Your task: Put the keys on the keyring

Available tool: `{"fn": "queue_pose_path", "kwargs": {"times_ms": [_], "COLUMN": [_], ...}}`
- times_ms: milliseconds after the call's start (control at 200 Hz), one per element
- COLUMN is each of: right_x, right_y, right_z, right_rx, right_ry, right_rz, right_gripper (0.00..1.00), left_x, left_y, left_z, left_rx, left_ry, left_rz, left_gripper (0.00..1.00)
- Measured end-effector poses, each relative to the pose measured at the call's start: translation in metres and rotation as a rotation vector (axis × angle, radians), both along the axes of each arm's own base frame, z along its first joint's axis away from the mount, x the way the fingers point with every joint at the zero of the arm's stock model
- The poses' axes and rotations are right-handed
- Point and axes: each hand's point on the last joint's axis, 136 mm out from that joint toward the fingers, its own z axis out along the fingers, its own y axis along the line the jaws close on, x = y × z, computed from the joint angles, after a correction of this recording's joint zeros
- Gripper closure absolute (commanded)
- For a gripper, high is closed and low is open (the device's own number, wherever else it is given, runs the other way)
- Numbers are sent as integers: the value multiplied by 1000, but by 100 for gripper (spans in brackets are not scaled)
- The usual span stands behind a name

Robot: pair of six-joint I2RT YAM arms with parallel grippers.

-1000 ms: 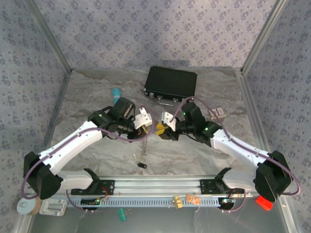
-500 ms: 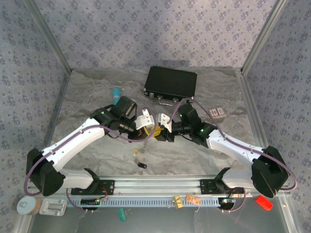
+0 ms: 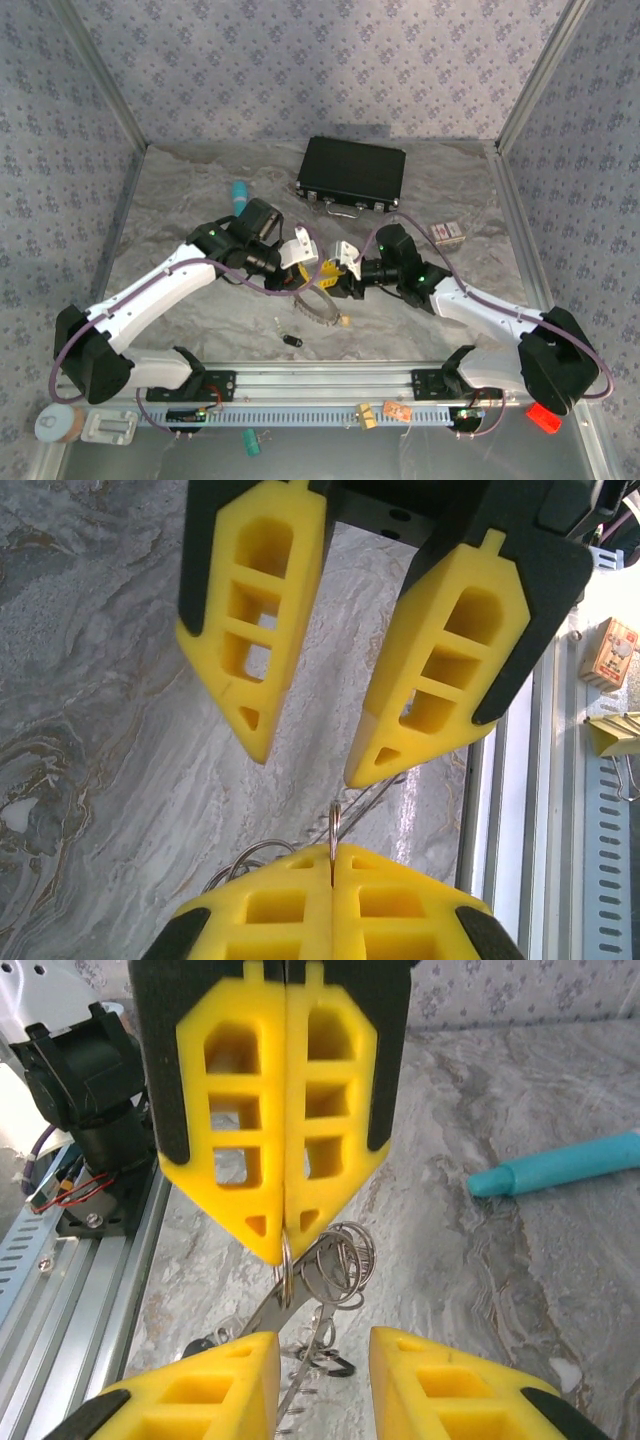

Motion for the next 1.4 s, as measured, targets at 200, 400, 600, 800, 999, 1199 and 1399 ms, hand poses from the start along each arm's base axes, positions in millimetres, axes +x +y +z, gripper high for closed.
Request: {"fn": "queue_pose_path", "kwargs": {"times_ms": [200, 400, 600, 800, 999, 1199, 1399], "right_x": [-3, -5, -6, -7, -8, -5, 1], "right_y": [5, 8, 12, 16, 17, 17, 11], "right_z": [2, -3, -1, 2, 2, 5, 10], "right_rx": [17, 13, 27, 48, 54, 64, 84], "right_ry": [-8, 15, 23, 32, 51, 42, 36], "right_rz": [22, 40, 56, 68, 70, 68, 64], "right_gripper": [73, 78, 79, 90, 100, 100, 100], "left_x": [0, 0, 0, 0, 1, 11, 17], "left_y": [0, 0, 0, 0, 0, 4, 22], "left_z": [0, 0, 0, 0, 0, 14, 11], "left_rx": [0, 0, -1, 0, 4, -134, -359], "left_ry": [-4, -8, -8, -8, -15, -71, -128], "left_rz": [-5, -10, -10, -10, -6, 49, 162], "left_gripper": [100, 100, 100, 100, 72, 56, 59]}}
